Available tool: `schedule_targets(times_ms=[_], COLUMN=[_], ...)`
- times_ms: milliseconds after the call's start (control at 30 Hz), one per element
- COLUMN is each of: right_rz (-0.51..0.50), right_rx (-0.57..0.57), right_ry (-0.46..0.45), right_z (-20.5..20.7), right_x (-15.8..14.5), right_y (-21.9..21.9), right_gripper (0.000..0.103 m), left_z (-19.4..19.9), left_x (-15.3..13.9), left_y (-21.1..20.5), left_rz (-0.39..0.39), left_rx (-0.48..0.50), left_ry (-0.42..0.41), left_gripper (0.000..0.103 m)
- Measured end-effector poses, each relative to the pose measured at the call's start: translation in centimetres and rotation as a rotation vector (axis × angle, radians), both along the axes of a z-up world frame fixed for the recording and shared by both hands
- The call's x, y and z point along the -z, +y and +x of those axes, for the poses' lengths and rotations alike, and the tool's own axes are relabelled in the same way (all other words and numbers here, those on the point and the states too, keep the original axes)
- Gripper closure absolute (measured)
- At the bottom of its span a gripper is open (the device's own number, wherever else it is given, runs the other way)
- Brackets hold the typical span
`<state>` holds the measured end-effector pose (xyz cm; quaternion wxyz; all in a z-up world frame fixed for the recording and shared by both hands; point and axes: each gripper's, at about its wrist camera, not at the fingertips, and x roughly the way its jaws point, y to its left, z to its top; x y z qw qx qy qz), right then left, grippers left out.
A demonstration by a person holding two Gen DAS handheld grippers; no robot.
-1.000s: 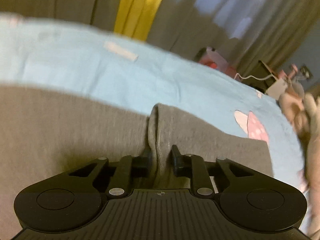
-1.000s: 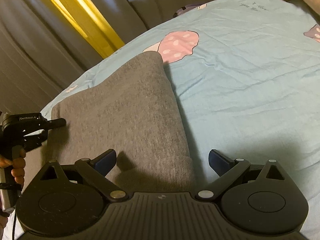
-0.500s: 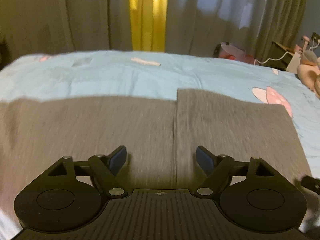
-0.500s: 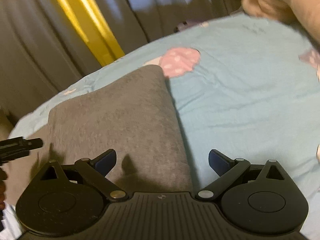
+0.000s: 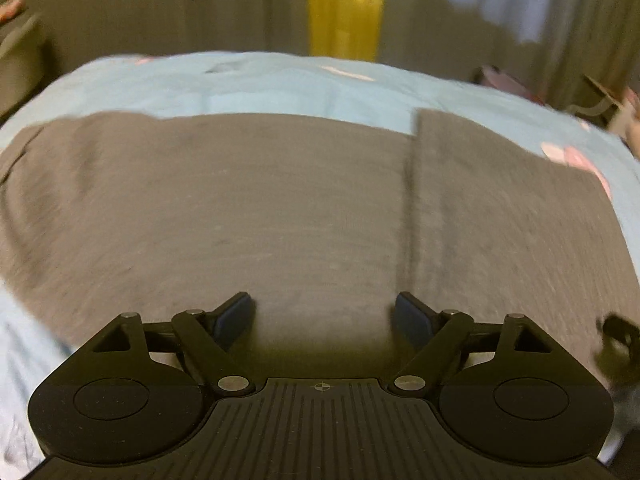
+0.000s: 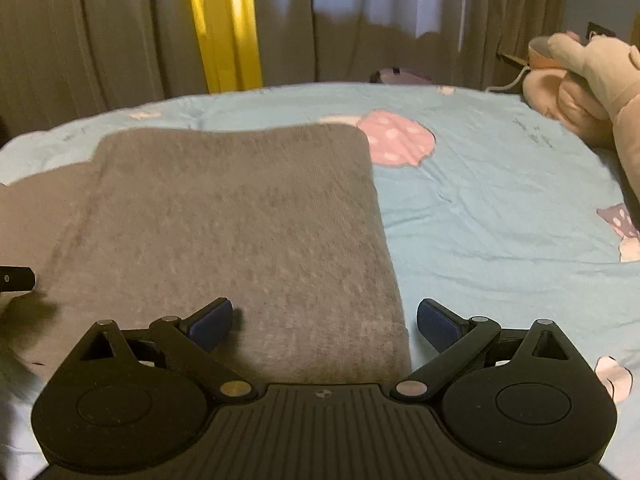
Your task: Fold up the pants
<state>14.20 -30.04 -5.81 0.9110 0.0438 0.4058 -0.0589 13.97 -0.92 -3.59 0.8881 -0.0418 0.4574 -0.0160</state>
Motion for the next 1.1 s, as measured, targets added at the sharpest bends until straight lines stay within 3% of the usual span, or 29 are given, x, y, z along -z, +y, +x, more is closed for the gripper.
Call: schedule_targets(times_ms=[100,333,467,567,667,833,1100], right_rz=[0.014,0.084,0.132,0.203,0.276,0.282,0.281], right_rx=[-0.028,0.0,0.052,0.08,0.113,0.113,0.125], right_ry=[-0.013,0.053,0.071,0.09,0.089,0.071,0.063], right_z=[-0.1,0.7,0.9,1.1,1.1,1.3,1.6], right_x=[0.0,0.8,1.2,1.7,2.0,2.2,2.4], right_y=[0.5,-0.2,-1.2,-2.3,-3.4,-3.2,-3.1], right_gripper=[0.004,0.004,0.004,0.004,0.004,0.004,0.004], left_z=[-0.1,-1.2,-2.8,-4.0,-4.6,-3.4,-0.8], left_x=[-0.5,-2.2,-1.1,0.2,1.4,2.3,4.8], left_y=[2.8,9.5,17.9,23.3,27.1,29.9,32.7], left_rz=[-0.096,-0.161,-0.411,-0.485,-0.556,-0.607,-0.741], left_rx=[-0.094,-0.236,-0.449,-0.625,-0.72,-0.714,-0.75], left_ry=[0.009,-0.086,-0.115,-0.123,-0.129,-0.131,-0.104], left_gripper=[0.018,0.015,0.016,0.022,0.028,0.036,0.038])
